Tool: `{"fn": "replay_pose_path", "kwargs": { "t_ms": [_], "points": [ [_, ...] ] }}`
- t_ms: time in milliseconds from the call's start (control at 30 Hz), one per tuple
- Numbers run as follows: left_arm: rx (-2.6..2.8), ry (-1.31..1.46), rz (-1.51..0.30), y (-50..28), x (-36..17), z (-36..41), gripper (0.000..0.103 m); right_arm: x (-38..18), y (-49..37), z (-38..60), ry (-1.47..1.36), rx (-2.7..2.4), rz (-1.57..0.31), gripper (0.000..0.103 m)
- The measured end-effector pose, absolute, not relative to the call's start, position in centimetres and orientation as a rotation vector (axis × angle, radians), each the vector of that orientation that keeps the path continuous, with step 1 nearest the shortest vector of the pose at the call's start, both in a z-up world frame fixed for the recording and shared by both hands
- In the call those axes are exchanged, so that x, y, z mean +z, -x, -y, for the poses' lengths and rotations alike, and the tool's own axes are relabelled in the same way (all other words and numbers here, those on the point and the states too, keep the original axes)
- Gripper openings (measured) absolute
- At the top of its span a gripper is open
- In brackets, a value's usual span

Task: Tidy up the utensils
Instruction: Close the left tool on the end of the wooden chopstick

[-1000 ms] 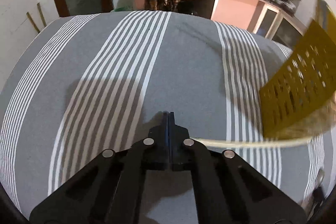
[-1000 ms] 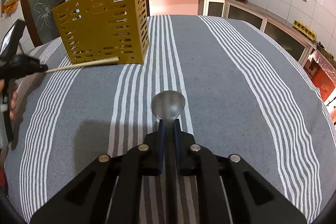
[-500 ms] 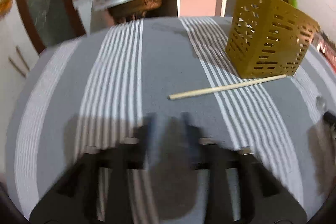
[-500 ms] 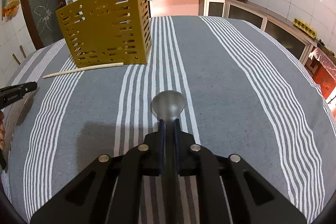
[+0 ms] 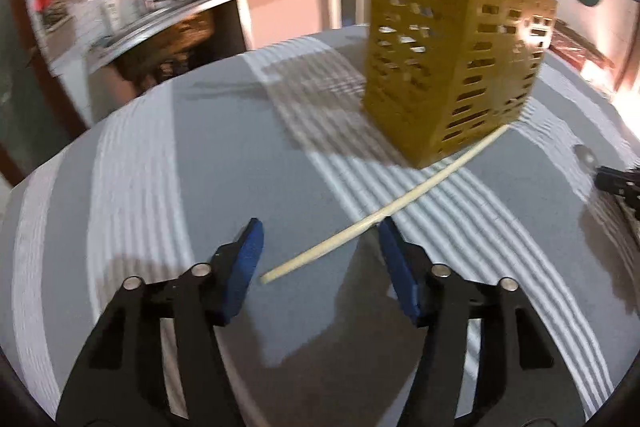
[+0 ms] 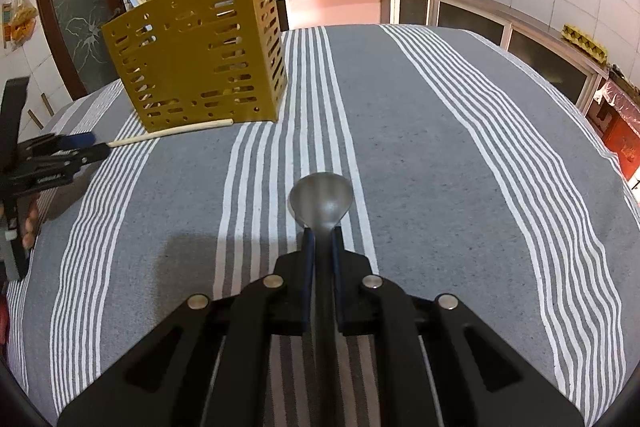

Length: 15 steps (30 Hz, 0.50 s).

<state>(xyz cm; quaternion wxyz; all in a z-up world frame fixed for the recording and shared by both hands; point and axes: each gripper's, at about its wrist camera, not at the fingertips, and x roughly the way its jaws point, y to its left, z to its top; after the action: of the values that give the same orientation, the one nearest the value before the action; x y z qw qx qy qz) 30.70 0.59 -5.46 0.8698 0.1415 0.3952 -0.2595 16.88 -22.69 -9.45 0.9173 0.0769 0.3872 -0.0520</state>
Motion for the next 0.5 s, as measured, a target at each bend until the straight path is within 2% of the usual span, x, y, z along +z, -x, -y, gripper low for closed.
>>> {"fn": "replay_pose_path", "kwargs": {
  "t_ms": [133,267,500],
  "points": [
    [-0.658,-0.335,-0.848,-30.1,-5.7,0.6,0.048,-9.5,-17.0,22.8,-0.16,-0.104,-0.799,0.009],
    [-0.709,-0.355,-0.871,-28.9,-5.8,1.1,0.024,-9.5,-17.0,22.8,-0.163,-0.103,-0.798,0.009],
    [-0.734,-0.375,-0.889,-23.8,-5.6,0.5,0.01,-9.7,-16.9,22.4,-0.17,-0.1,-0.802,0.009]
  ]
}}
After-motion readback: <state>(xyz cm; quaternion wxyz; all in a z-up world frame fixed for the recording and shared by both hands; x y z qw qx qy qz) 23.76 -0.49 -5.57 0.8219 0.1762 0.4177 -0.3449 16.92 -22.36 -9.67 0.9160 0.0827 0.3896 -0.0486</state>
